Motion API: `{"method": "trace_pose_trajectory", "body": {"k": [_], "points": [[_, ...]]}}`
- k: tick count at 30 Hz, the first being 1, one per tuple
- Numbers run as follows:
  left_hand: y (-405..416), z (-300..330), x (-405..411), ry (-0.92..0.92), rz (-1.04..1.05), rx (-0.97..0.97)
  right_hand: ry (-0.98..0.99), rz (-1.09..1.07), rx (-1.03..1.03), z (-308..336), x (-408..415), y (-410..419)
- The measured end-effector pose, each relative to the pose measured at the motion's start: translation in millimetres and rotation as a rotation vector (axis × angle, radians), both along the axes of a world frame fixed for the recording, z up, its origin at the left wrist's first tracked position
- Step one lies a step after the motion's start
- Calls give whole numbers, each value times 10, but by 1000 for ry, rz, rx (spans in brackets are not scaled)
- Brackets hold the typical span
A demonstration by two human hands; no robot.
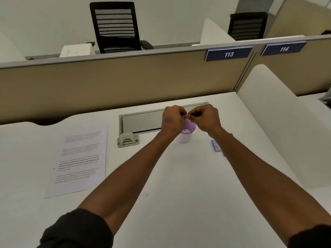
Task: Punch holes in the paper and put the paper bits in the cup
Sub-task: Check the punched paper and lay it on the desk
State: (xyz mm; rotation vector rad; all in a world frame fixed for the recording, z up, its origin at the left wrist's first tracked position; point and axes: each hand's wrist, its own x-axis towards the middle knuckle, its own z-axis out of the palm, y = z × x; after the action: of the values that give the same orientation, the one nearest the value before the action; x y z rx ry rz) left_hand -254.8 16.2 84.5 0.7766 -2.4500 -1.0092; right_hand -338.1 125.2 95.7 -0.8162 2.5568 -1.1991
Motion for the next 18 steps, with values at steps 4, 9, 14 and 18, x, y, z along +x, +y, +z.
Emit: {"method": "trace_pose_trajectory", "body": {"k": [4,9,14,18], "points": [[-17,-330,-110,-124,0,-54,107,100,182,-373,-114,-102],[-48,-542,-132,-194,2,-226,289,282,325,-613,-136,-134],[-75,-571,-135,-198,17,-228,413,266,304,-661,-202,-124],[-51,-547,-140,-198,-15,-236,418,271,352,-675,-194,-158]]}}
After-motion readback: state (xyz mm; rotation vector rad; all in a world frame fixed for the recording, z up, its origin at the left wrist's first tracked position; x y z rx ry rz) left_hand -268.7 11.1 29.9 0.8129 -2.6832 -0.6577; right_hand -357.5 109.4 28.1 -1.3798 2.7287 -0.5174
